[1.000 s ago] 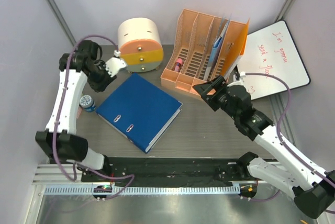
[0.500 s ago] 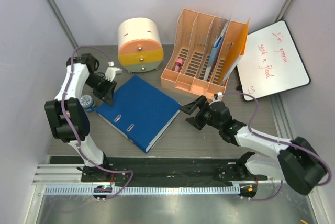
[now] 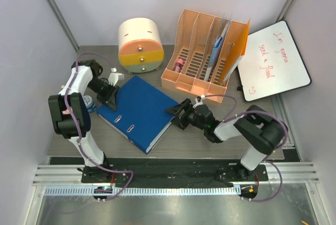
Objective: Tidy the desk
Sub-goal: Pick up the folder from the center of the board.
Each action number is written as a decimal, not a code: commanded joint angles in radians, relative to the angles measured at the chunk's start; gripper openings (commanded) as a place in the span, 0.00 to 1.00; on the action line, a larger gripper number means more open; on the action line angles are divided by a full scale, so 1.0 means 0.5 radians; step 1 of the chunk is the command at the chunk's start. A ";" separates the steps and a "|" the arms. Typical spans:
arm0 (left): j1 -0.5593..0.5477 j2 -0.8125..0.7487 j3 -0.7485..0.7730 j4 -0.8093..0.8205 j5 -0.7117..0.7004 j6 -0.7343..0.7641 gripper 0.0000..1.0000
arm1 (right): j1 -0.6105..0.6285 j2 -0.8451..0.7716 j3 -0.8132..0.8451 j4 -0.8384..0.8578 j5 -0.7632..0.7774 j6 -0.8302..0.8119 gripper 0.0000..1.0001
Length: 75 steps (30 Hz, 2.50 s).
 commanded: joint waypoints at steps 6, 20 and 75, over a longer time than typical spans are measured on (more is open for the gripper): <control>-0.002 -0.033 -0.066 0.035 0.082 0.045 0.27 | 0.123 0.435 0.176 0.818 0.132 0.164 0.14; 0.011 -0.165 0.884 -0.453 0.444 -0.037 0.29 | 0.138 -1.294 0.905 -2.054 0.709 -1.078 0.01; -1.021 -0.696 -0.614 3.805 1.294 -3.818 0.30 | 0.113 -1.390 2.542 -2.139 0.816 -1.410 0.01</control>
